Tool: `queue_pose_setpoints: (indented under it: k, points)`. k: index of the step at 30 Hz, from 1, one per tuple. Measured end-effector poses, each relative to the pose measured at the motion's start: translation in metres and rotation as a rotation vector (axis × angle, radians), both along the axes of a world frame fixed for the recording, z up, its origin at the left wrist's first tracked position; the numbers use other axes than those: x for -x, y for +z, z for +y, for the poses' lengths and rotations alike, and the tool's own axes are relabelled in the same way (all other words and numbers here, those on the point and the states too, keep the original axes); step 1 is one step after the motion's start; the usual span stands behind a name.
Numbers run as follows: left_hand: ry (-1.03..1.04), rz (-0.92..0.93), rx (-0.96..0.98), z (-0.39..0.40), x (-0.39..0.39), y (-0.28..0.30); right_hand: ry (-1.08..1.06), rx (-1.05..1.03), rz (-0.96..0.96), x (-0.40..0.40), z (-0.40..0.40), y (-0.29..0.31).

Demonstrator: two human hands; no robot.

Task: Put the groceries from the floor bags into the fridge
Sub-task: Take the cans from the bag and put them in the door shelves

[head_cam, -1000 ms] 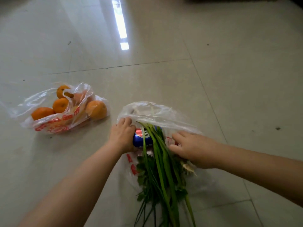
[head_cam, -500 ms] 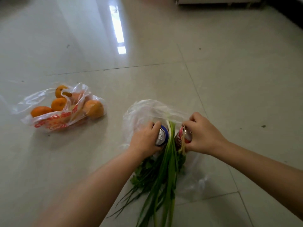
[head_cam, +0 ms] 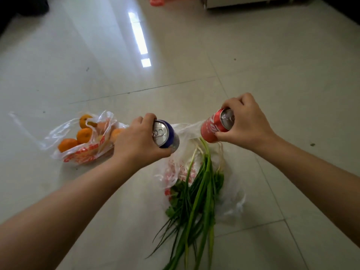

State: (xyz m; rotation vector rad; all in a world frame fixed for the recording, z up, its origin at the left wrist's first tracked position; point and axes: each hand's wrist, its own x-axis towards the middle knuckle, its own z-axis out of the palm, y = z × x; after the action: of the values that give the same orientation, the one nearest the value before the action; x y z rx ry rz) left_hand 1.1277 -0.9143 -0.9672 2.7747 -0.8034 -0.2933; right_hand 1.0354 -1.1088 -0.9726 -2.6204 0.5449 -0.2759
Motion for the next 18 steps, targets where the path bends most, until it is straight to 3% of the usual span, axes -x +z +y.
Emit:
queue_pose_setpoints:
  k: [8, 18]
  points:
    - [0.015, 0.133, -0.024, -0.005, 0.012, 0.155, 0.010, -0.066, 0.142, 0.012, 0.002, 0.154]
    - [-0.081, 0.119, 0.002, -0.083, 0.013, 0.470, -0.159, -0.202, 0.086, 0.048, -0.051, 0.468]
